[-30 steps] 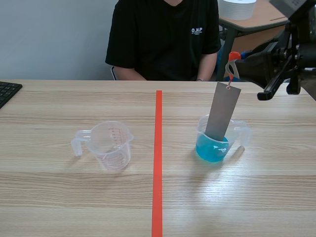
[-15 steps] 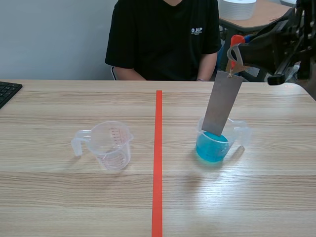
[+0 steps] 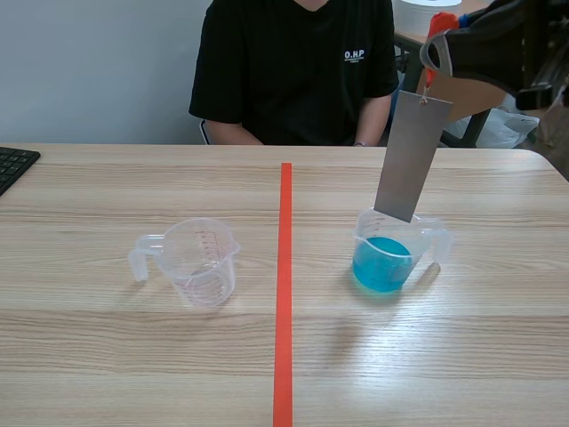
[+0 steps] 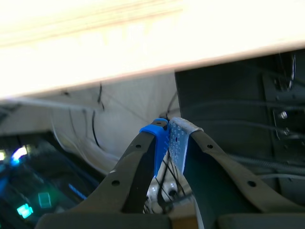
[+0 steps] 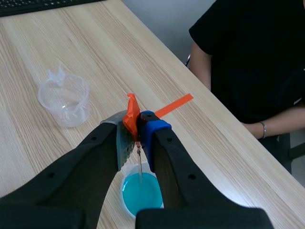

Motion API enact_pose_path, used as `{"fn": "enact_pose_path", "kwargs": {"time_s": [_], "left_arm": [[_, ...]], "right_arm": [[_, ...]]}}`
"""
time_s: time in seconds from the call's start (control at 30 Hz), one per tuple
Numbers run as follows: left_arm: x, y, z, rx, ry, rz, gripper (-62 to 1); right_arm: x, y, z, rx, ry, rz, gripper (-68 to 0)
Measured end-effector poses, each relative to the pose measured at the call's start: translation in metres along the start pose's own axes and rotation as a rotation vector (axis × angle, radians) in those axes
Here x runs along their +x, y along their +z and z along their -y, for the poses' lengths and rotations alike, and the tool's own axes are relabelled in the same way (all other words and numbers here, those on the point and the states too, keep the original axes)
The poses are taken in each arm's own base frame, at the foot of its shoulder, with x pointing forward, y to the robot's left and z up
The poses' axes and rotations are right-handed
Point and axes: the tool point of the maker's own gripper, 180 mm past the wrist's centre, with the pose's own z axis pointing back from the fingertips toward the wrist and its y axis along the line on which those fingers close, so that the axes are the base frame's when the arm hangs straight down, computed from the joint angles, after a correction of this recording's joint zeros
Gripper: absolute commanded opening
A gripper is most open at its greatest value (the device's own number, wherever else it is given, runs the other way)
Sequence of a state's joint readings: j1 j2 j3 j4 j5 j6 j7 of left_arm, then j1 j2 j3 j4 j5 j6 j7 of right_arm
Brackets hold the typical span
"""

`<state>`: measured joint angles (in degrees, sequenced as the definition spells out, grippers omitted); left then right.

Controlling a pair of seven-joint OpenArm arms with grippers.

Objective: Do the redox reaction experiment.
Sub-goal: 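Raise the plate and point at it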

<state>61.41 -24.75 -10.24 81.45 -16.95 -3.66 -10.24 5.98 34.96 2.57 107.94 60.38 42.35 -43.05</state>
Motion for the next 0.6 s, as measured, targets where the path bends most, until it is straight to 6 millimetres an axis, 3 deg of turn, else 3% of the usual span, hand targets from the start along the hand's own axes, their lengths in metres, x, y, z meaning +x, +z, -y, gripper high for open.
{"fn": "enact_pose_path", "kwargs": {"time_s": [0.3,0.6], "left_arm": [[0.046,-0.009,-0.008,-0.202,-0.203,0.107,-56.4],[0.130,-0.032,-0.004,-0.418,-0.421,0.274,-56.4]], "right_arm": [[0.004,0.000,-0.004,0.015,0.000,0.008,-66.2],[0.004,0.000,-0.005,0.017,-0.001,0.008,-66.2]]}}
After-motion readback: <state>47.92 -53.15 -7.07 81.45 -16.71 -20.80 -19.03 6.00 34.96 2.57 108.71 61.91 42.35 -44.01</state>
